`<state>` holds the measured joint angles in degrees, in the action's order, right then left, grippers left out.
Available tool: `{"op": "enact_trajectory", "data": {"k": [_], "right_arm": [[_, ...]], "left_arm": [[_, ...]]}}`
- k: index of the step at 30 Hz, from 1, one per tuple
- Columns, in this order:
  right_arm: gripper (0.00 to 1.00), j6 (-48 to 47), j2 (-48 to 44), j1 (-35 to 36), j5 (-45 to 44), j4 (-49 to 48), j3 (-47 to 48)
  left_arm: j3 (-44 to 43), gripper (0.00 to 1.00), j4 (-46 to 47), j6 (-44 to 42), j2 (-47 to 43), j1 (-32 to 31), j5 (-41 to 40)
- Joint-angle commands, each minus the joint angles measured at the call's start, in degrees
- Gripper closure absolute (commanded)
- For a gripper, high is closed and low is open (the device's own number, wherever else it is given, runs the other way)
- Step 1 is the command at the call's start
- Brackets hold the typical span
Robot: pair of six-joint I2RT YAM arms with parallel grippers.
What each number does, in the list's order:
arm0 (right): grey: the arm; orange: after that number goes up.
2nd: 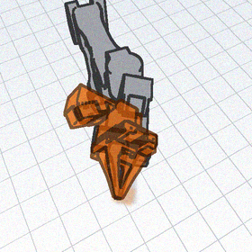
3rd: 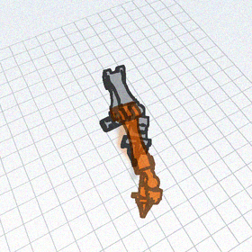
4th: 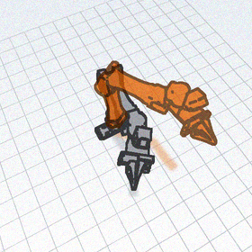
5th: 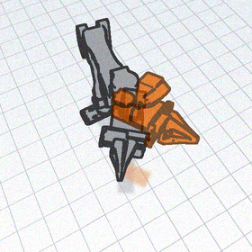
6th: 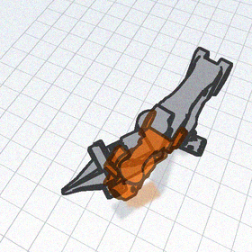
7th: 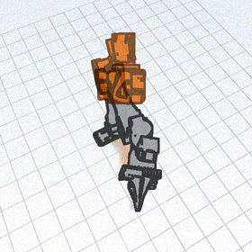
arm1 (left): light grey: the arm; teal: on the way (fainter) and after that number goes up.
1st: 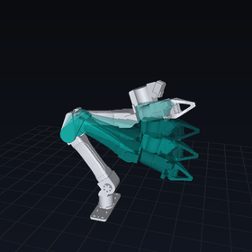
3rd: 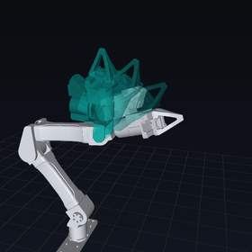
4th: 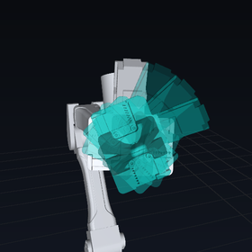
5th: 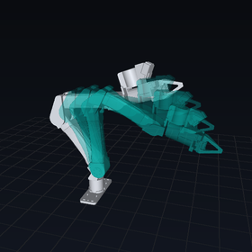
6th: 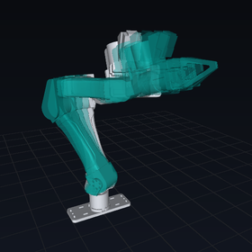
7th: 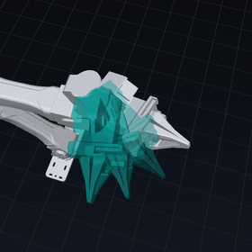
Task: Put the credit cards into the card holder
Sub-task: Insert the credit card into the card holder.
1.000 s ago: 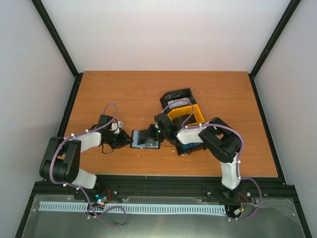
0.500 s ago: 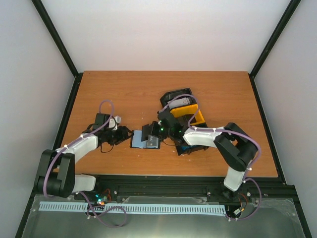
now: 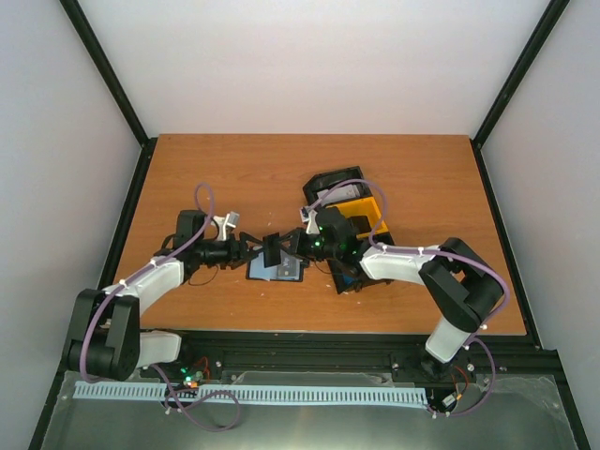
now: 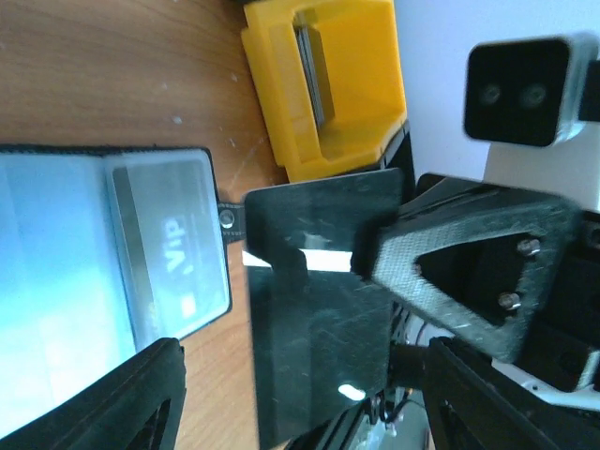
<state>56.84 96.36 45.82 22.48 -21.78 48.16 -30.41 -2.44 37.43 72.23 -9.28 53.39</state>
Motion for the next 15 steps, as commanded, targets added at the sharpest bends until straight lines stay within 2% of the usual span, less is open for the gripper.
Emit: {"op": "enact_trajectory", "data": {"k": [1,5,8,12,15], "right_arm": [[0.96,4.4,-2.0,-0.1,5.2,-10.5,-2.1],[0.96,7.1,-1.1,-0.1,7.2,-15.6,-3.3],[0.96,7.6,-0.7,-0.1,7.7,-16.5,-3.5],[0.94,7.1,-0.9,-0.1,7.9,-16.4,-4.0],[0.91,7.0,-0.9,-0.1,7.9,-15.7,-4.6]], "left_arm": [[2.1,0.33,4.4,2.9,1.1,0.1,6.4],[4.7,0.43,10.6,8.2,1.0,0.1,10.6],[5.4,0.56,14.3,11.8,0.2,0.0,12.7],[5.6,0.73,14.9,12.2,-1.1,0.1,11.4],[5.9,0.91,15.5,11.7,-1.0,0.1,10.6]]}}
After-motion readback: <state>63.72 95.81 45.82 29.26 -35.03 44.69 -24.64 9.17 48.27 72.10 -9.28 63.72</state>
